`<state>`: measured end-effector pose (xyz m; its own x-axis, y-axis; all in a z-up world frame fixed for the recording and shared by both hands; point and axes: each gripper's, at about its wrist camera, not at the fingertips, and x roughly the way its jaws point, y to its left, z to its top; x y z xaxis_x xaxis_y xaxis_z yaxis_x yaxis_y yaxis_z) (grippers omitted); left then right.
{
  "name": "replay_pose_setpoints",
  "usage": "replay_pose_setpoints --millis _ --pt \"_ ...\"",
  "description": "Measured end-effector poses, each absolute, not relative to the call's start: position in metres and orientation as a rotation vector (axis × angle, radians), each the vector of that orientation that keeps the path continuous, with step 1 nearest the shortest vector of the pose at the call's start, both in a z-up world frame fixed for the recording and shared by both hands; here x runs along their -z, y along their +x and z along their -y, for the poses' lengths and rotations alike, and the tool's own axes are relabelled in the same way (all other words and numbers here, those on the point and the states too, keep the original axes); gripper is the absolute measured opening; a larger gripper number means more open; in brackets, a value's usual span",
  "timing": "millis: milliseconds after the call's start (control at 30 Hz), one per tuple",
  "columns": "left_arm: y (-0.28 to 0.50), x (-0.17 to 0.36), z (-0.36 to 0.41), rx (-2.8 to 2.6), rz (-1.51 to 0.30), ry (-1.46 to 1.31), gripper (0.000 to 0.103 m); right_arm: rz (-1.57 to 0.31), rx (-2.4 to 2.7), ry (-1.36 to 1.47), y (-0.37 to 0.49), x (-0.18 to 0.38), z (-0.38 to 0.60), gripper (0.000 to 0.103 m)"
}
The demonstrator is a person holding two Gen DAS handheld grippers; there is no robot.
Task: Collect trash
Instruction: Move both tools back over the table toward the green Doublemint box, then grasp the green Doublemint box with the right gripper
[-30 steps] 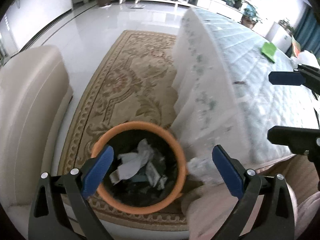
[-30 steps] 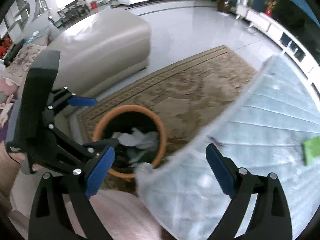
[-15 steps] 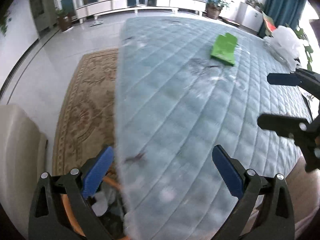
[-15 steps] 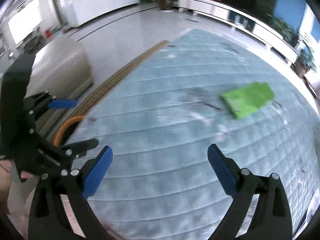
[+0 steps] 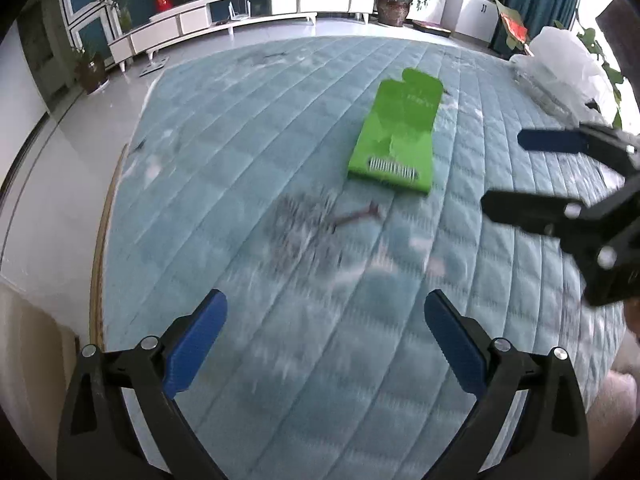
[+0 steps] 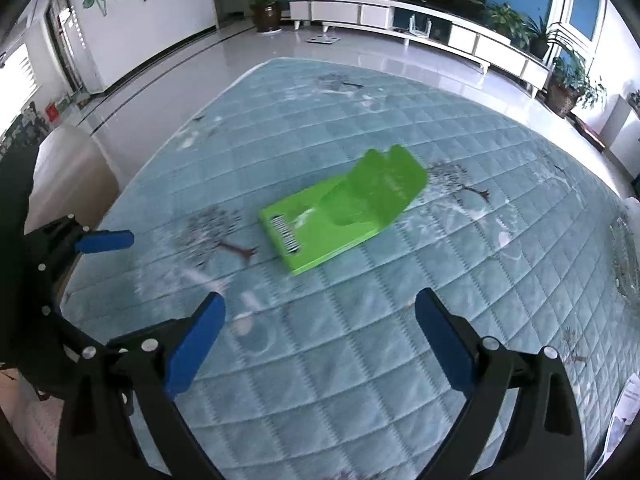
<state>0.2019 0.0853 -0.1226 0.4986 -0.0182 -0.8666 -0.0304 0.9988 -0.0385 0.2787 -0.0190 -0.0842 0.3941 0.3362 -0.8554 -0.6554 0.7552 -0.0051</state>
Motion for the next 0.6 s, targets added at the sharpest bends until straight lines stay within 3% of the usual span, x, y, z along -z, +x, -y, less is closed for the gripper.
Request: replay_pose_setpoints --millis 600 --pt "0.292 0.138 -0.072 0.069 -1.030 -0.055 0.097 -1.028 -0.666 -0.298 0.371 0.114 0.019 0.093"
